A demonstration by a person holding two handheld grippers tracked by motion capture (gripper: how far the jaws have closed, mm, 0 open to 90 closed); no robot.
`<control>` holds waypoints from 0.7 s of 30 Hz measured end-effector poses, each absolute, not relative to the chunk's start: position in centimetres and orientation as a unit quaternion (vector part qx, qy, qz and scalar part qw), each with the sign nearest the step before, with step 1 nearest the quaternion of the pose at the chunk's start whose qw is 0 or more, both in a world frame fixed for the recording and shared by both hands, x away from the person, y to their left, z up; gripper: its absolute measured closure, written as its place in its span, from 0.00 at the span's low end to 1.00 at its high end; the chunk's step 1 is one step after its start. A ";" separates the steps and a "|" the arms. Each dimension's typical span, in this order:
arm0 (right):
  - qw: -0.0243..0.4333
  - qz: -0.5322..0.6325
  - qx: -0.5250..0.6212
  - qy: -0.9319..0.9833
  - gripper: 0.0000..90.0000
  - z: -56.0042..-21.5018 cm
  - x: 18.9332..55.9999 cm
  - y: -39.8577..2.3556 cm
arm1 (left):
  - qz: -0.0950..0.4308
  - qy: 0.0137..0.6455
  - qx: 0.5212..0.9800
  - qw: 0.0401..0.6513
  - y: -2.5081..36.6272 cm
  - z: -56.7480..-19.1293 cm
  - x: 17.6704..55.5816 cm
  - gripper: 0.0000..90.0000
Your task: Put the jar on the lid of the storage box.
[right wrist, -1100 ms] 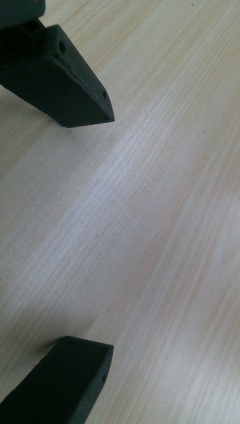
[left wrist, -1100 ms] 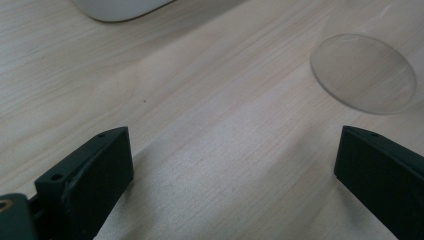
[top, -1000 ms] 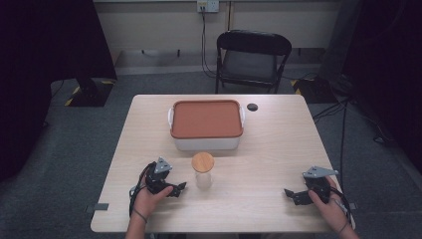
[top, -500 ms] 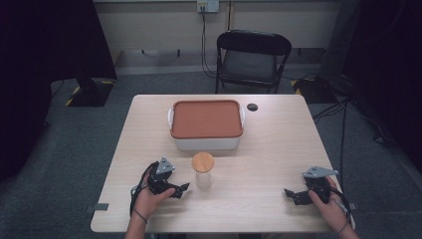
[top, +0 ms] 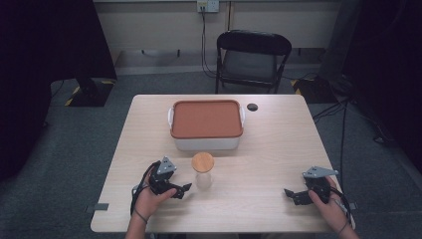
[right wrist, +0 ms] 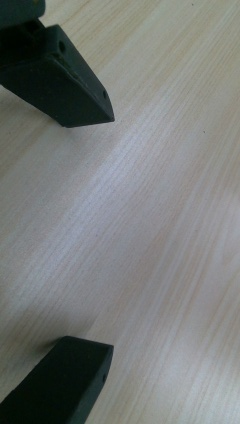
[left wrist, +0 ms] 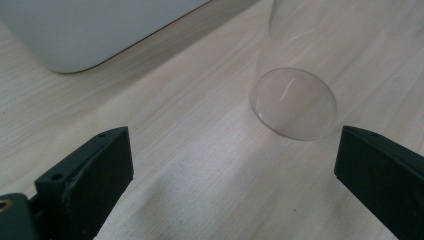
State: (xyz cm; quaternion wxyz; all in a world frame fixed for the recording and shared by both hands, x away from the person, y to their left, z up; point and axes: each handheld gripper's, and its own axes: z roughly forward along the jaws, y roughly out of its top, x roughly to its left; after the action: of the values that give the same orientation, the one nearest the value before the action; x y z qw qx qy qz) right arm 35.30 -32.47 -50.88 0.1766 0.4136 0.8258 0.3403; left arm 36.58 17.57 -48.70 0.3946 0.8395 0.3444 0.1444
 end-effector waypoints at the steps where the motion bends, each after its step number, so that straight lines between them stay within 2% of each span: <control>1: 0.177 0.340 0.414 0.826 0.00 -50.9 35.3 -32.5 | 0.143 0.342 0.841 0.394 17.5 -48.6 36.6 0.02; 21: 0.177 0.340 0.414 0.826 0.00 -50.9 35.3 -32.5 | 0.121 0.323 0.844 0.410 16.4 -47.9 36.2 0.02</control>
State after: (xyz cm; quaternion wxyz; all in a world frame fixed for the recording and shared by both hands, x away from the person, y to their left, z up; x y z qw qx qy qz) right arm 35.30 -32.47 -50.88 0.1766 0.4136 0.8258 0.3403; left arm 36.21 16.39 -47.89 0.4099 0.8443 0.3231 0.1213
